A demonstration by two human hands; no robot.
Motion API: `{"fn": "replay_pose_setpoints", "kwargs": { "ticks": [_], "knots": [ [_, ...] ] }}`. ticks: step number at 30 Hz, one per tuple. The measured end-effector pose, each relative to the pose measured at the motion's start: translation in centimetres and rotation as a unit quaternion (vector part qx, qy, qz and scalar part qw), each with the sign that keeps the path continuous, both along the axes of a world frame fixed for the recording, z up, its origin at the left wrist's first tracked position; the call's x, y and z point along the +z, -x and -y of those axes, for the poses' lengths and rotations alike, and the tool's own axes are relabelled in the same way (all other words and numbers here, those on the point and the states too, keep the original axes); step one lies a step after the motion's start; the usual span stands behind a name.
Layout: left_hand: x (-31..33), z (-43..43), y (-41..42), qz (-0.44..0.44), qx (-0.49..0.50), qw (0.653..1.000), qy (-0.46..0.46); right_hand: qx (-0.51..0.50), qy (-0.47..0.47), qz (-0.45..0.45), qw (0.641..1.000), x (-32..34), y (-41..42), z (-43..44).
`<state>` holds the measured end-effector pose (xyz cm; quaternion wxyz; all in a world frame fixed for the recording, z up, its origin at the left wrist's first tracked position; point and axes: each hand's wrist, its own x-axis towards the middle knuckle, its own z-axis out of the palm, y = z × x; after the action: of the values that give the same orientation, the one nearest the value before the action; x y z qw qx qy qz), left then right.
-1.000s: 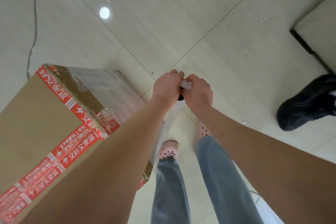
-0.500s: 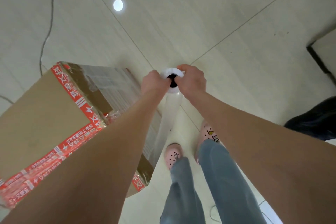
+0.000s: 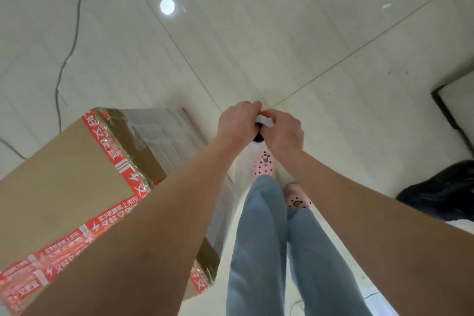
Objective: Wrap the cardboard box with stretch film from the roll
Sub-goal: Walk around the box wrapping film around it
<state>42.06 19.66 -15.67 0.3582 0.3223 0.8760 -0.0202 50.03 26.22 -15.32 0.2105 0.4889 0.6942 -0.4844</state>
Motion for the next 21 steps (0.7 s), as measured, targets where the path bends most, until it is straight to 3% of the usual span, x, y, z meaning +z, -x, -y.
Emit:
{"fn": "replay_pose_setpoints", "kwargs": {
  "ticks": [2,8,13,16,21],
  "knots": [
    [-0.2,-0.1,1.2,0.008,0.028,1.0,0.006,-0.005,-0.01,0.001,1.0,0.2,1.4,-0.3],
    [-1.0,1.3,4.7,0.002,0.251,0.968,-0.008,-0.045,-0.01,-0.046,0.998,0.3,6.5,-0.2],
    [-0.9,3.1,7.1,0.048,0.37,0.928,0.0,-0.013,0.008,0.004,1.0,0.2,9.7,-0.1],
    [-0.9,3.3,7.2,0.058,0.313,0.948,-0.003,-0.01,-0.003,0.005,1.0,0.4,9.8,0.0],
    [-0.4,2.3,8.2,0.018,0.078,0.996,-0.044,0.009,-0.002,0.012,1.0,0.7,9.9,0.5]
  ]
}}
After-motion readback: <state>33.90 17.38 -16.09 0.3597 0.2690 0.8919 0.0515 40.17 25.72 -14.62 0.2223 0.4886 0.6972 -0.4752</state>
